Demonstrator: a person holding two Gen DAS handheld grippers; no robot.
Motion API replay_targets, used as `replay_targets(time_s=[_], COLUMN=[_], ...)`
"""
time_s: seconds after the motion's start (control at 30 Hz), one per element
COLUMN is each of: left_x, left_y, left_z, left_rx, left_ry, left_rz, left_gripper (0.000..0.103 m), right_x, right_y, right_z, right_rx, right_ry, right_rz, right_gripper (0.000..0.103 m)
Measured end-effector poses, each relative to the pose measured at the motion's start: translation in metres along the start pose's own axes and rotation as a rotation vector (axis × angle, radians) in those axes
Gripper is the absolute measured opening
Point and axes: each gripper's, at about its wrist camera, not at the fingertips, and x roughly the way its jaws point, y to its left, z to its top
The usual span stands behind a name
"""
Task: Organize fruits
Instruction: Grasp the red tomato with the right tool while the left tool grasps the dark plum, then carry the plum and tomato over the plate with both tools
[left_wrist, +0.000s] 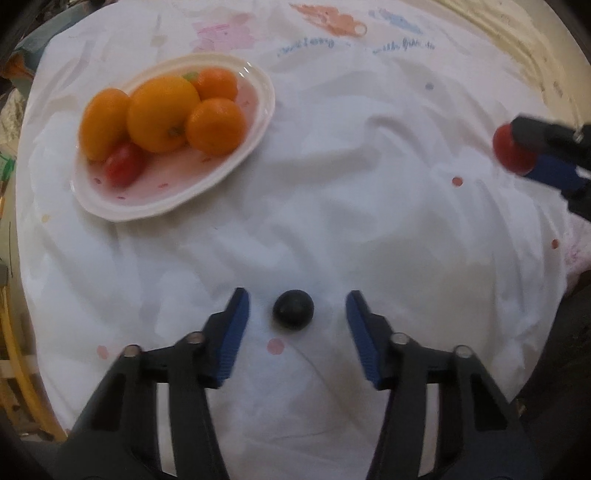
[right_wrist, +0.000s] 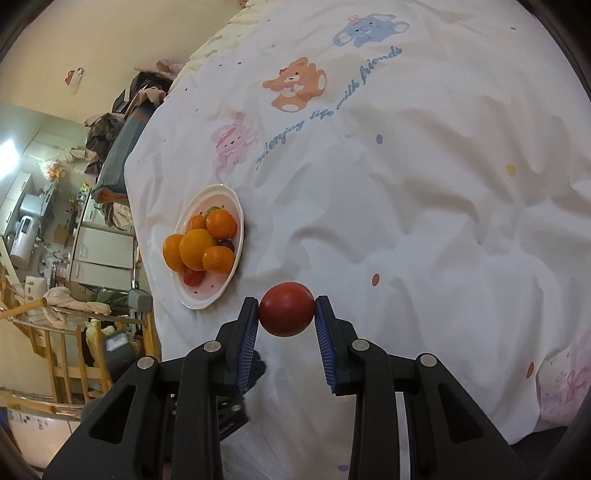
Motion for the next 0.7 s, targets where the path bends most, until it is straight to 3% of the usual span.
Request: replay_targets(time_s=[0.07, 0.1, 0.43, 0.7], left_x=[0.007, 0.007, -0.017, -0.039], left_y=[0.000, 0.000, 0.009, 0.043], left_z=[-0.001, -0.002, -0.006, -0.008], left_rx=[0.000, -0.002, -0.024, -0.129], left_ry=[0.022, 0.019, -0.039, -0.078], left_rz=[0.011, 0.018, 0.065, 0.092], left_gripper=[0.023, 0.020, 0.020, 0.019], right_x=[0.000, 0.000, 0.007, 0.006], right_y=[0.001, 0.001, 0.012, 0.022], right_z=[0.001, 0.001, 0.000, -0.001], right_rx=[-0.004, -0.006, -0.029, -0.049], right_ry=[-0.002, -0.002, 0.009, -0.003], right_rz=[-0.003, -0.005, -0.001, -0.006], right_gripper=[0.033, 0.033, 0.033, 0.033])
